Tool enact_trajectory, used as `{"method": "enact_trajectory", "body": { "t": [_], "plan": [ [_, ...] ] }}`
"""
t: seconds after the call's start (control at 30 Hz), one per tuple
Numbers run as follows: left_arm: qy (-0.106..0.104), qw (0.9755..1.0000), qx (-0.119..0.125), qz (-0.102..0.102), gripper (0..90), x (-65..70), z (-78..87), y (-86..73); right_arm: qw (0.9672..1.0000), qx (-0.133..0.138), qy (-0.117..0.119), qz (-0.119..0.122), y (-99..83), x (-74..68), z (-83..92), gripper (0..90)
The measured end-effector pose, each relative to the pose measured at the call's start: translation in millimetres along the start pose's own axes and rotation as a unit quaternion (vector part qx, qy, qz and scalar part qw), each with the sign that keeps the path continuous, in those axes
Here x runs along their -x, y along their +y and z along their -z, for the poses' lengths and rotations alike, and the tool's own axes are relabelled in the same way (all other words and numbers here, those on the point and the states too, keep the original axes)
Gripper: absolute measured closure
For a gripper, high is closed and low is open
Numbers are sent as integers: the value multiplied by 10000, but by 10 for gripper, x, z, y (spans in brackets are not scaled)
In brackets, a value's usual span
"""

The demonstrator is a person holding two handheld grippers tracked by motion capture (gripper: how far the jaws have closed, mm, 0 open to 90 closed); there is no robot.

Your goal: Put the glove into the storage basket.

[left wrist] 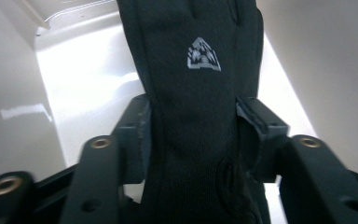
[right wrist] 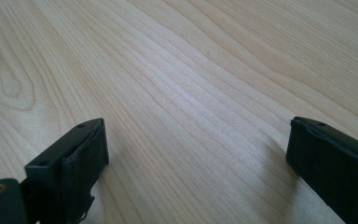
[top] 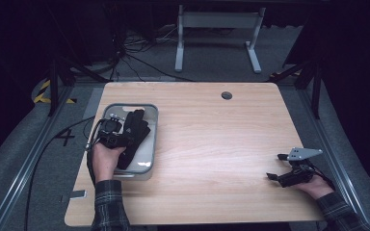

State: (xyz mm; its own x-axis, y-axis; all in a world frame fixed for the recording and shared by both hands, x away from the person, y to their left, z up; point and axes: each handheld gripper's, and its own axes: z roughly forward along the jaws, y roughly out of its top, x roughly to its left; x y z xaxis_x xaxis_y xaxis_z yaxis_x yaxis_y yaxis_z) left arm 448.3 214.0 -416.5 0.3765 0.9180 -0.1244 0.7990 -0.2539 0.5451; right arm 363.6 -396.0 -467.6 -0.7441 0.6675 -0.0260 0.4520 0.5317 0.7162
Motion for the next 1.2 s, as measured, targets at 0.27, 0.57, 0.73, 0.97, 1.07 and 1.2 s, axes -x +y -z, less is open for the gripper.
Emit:
{"method": "enact_trajectory", "body": {
  "t": [0.27, 0.57, 0.73, 0.97, 1.07, 1.2],
  "plan": [
    [66, 9989, 455, 33, 266, -10, 132, -18, 10000, 0, 4, 7, -2, 1, 2, 62],
    [-217, 9967, 749, -215, 216, 225, 240, 77, 10000, -3, 5, 9, -2, 1, 2, 62],
    [-489, 9944, 846, -404, 205, 375, 253, 141, 10000, -4, 6, 8, -2, 1, 2, 62],
    [-996, 9874, 888, -853, 189, 740, 210, 282, 10000, -1, 6, 2, -2, 1, 2, 62],
    [-1087, 9853, 897, -970, 183, 853, 194, 315, 10000, -4, 6, 9, -2, 2, 2, 62],
    [-1263, 9811, 923, -1139, 177, 1037, 178, 360, 10000, -3, 6, 8, -2, 2, 2, 62]
  ]
}}
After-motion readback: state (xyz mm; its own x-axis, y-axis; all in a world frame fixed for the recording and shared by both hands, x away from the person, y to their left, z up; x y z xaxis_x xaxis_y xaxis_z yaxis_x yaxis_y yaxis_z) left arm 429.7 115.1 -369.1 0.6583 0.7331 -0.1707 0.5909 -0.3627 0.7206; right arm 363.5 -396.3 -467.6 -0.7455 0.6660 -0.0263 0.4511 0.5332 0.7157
